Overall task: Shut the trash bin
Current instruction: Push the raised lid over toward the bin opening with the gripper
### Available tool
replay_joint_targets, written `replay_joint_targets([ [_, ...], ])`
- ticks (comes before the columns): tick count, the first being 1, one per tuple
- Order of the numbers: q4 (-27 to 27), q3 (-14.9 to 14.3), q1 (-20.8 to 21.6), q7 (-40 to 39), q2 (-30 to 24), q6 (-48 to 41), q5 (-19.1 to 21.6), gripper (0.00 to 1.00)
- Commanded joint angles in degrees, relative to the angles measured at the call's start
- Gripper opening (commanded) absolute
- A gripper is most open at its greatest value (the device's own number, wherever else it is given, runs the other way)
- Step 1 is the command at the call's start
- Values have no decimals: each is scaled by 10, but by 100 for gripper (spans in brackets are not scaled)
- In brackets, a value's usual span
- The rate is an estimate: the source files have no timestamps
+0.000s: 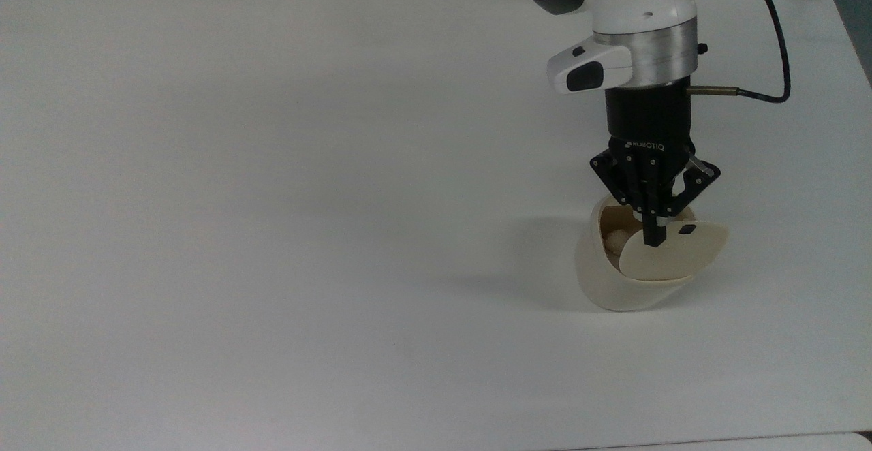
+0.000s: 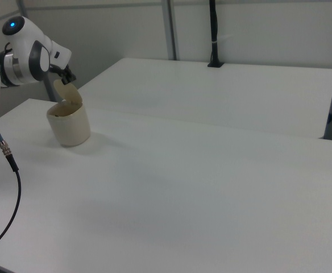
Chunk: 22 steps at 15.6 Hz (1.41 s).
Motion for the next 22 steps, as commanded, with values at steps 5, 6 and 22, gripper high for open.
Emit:
replay_joint_targets([
  [5,2,-5,19,17,7,2,-33,0],
  [6,-5,-4,19,17,4,1,-40,0],
  [22,-91,16,29,-27,-42,-41,-84,0],
])
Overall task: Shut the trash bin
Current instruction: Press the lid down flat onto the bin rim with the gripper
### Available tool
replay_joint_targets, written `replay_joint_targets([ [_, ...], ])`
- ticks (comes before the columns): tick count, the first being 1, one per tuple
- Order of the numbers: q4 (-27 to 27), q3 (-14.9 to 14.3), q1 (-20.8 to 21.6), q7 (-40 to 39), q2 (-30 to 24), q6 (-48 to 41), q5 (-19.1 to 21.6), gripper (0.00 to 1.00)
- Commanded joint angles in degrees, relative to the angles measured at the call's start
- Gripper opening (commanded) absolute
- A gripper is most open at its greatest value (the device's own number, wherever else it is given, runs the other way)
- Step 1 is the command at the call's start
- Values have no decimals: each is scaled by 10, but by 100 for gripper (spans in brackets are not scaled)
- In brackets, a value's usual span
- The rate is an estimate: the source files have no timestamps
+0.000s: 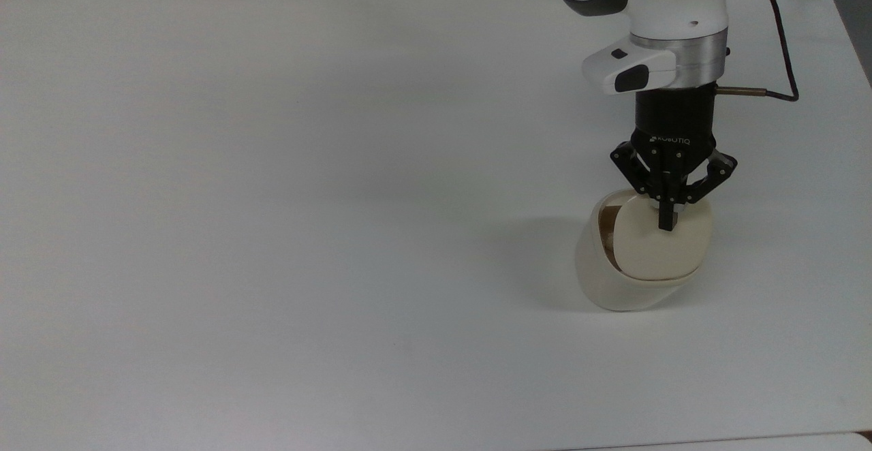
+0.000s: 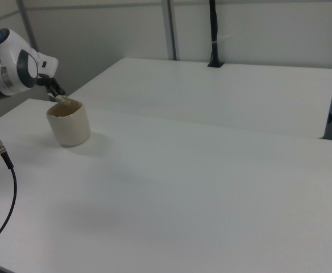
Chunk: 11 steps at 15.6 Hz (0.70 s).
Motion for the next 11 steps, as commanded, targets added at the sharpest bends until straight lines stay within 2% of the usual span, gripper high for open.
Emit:
replay_joint_targets([
  [1,-46,4,2,-18,-35,-31,-8,0],
  [4,-52,9,1,-50,-31,-45,-8,0],
  [11,-62,16,2,-50,-27,-45,-21,0],
])
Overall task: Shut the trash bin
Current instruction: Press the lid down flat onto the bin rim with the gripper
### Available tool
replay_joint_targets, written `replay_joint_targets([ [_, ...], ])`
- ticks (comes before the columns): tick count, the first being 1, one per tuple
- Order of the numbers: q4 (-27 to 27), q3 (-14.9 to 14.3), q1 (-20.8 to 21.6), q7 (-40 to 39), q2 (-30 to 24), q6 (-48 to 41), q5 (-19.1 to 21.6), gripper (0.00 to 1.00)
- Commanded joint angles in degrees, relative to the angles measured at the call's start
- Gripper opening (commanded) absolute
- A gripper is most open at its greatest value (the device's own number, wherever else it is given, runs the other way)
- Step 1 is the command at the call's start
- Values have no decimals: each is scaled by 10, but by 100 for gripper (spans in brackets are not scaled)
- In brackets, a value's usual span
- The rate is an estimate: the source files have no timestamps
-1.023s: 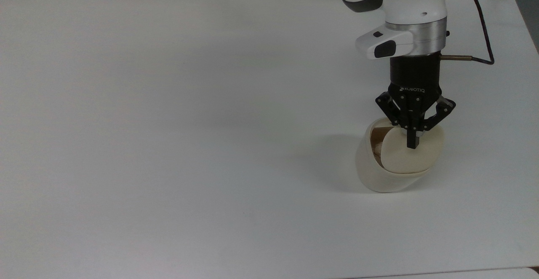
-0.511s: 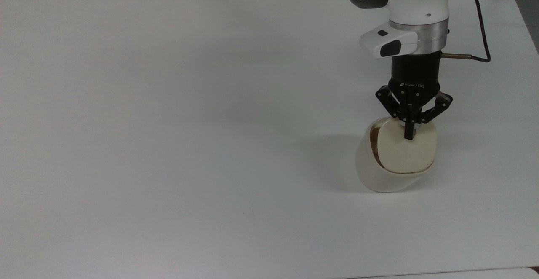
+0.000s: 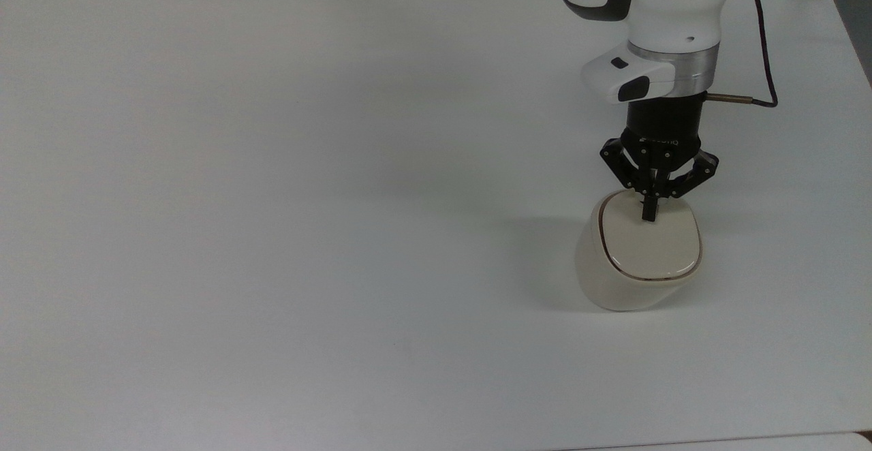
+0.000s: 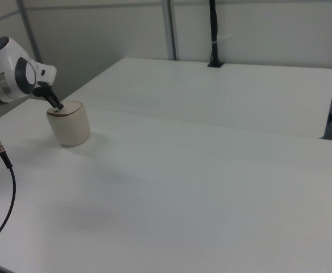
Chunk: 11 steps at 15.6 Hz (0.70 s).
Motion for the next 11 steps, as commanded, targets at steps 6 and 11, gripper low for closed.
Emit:
replay_joint_targets([
  [6,-29,6,8,-5,-6,-13,-17,0],
  [11,-34,6,12,-1,-1,-13,-29,0],
])
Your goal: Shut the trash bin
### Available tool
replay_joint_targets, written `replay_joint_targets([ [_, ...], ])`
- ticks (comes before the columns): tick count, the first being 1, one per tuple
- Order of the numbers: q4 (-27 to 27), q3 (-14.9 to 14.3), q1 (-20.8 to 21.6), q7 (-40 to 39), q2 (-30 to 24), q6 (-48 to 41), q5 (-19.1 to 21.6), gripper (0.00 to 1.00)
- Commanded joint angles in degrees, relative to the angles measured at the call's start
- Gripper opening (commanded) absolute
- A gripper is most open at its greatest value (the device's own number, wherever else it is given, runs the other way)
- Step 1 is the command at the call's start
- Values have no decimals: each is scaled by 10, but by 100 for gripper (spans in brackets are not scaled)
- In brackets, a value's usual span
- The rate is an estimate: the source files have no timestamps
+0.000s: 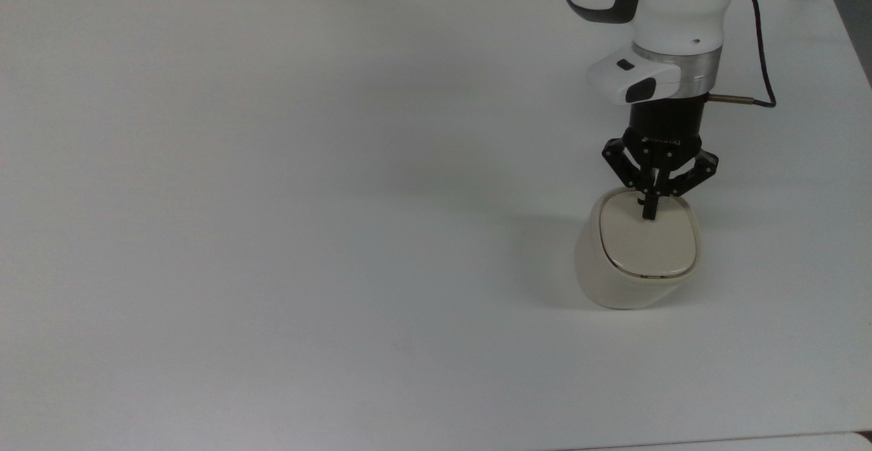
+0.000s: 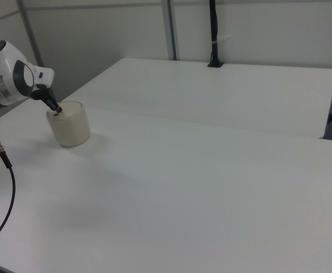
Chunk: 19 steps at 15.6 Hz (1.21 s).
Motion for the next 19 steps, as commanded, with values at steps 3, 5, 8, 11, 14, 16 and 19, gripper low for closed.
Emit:
replay_joint_targets([
  [3,-23,2,1,-1,-20,-17,-2,0],
  [5,-23,2,-1,-4,-50,-58,4,0],
  [8,-26,6,-14,-7,-100,-131,18,0],
  [11,-30,8,-33,-68,-145,-193,74,0],
  [14,-31,8,-56,-123,-172,-238,106,0],
  [16,-42,8,-77,-181,-201,-280,133,3],
  [19,-77,8,-117,-292,-269,-356,172,16],
])
